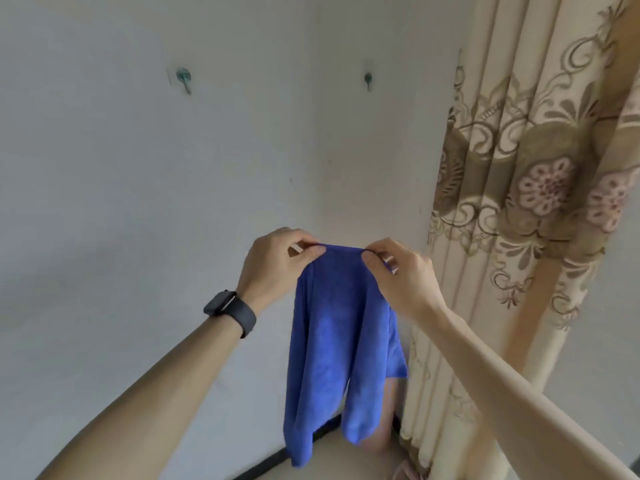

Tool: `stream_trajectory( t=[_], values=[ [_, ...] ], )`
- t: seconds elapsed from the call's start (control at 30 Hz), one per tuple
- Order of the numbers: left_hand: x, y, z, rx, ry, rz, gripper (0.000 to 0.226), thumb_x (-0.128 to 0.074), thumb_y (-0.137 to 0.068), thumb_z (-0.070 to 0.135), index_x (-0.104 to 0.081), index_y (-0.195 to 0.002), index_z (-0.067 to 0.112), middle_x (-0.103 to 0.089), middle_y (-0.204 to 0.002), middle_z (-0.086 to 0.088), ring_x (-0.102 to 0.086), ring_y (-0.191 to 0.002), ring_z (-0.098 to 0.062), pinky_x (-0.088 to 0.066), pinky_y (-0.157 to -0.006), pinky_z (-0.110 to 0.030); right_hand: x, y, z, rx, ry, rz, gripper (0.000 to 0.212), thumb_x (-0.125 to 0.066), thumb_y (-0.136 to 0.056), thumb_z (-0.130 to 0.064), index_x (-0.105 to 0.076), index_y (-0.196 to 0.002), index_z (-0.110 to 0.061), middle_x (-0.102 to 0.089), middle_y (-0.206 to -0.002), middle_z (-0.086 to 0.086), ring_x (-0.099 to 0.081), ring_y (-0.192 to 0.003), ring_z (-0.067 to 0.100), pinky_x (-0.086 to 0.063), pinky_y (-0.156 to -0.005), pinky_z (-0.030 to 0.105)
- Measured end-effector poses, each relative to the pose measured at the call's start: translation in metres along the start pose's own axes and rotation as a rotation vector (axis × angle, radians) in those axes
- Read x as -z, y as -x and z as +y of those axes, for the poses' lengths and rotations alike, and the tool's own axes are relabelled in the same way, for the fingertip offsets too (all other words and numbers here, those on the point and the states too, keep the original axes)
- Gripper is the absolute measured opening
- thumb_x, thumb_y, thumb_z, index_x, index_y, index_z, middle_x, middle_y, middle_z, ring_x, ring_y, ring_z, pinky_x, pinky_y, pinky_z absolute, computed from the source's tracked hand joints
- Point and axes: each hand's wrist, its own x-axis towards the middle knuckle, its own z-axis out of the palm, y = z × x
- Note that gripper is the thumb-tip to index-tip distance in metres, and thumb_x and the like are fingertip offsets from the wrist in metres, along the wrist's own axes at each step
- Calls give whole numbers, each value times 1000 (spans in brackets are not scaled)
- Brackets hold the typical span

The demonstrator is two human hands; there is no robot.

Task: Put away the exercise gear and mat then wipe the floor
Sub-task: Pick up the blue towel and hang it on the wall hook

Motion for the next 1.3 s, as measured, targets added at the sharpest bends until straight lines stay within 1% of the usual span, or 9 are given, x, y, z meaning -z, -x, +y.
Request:
stream_trajectory(
  t=[0.13, 0.2, 0.33, 0.47, 0.67, 0.93, 1.1, 1.2, 1.3],
  values=[
    [13, -57, -36, 36, -77, 71, 6, -72, -87, 43, -75, -89, 38, -67, -89, 18, -63, -80, 0, -55, -78, -34, -41, -77, 9, 61, -33, -47, 9, -59, -96, -31, -68, -93, -32, -64, -87, -15, -57, -81, 2, -51, -70, 23],
    [21, -79, -48, 64, -110, 102, 6, -72, -88, 43, -75, -89, 38, -67, -88, 18, -63, -78, 0, -55, -78, -33, -61, -109, 10, 110, -45, -80, 9, -59, -96, -30, -67, -92, -32, -65, -88, -16, -57, -81, 2, -49, -71, 19],
    [44, -124, -72, 108, -193, 179, 4, -71, -88, 42, -74, -87, 39, -65, -87, 18, -62, -76, 2, -53, -75, -26, -100, -175, 4, 211, -109, -127, 11, -59, -97, -27, -66, -90, -32, -66, -90, -17, -58, -84, 3, -44, -70, 12],
    [81, -172, -91, 118, -323, 264, 9, -69, -91, 40, -75, -94, 34, -61, -87, 18, -57, -79, 6, -43, -72, -14, -135, -250, -21, 331, -143, -162, 11, -56, -97, -32, -67, -95, -31, -66, -93, -17, -59, -83, 3, -49, -76, 23],
    [138, -241, -92, 155, -551, 471, 12, -64, -92, 45, -71, -96, 37, -62, -91, 15, -56, -78, -7, -49, -75, -34, -163, -349, -73, 537, -187, -156, 14, -50, -99, -39, -64, -99, -36, -63, -96, -17, -59, -83, 4, -52, -79, 29],
    [200, -301, -98, 185, -723, 676, 14, -63, -95, 39, -70, -98, 27, -62, -91, 6, -58, -86, -15, -44, -73, -30, -199, -435, -146, 727, -137, -46, 24, -40, -104, -39, -62, -107, -30, -60, -102, -10, -59, -85, 19, -49, -73, 36],
    [214, -319, -109, 225, -992, 607, 18, -50, -102, 26, -61, -107, 13, -50, -95, -2, -51, -88, -22, -45, -70, -37, -222, -449, -165, 785, 100, 104, 29, -33, -107, -35, -58, -110, -22, -59, -102, -3, -57, -67, 27, -39, -59, 30],
    [219, -323, -113, 269, -920, 603, 17, -50, -102, 23, -63, -110, 14, -58, -99, -2, -57, -89, -23, -41, -70, -31, -227, -449, -170, 745, 105, 101, 27, -31, -107, -34, -54, -112, -21, -58, -101, -1, -56, -65, 30, -42, -60, 33],
    [215, -323, -115, 250, -764, 651, 12, -54, -100, 24, -59, -109, 18, -68, -96, -2, -61, -83, -23, -47, -71, -35, -230, -447, -168, 721, 97, 98, 22, -31, -106, -29, -50, -117, -24, -55, -107, 0, -57, -65, 32, -45, -63, 36]
  ],
)
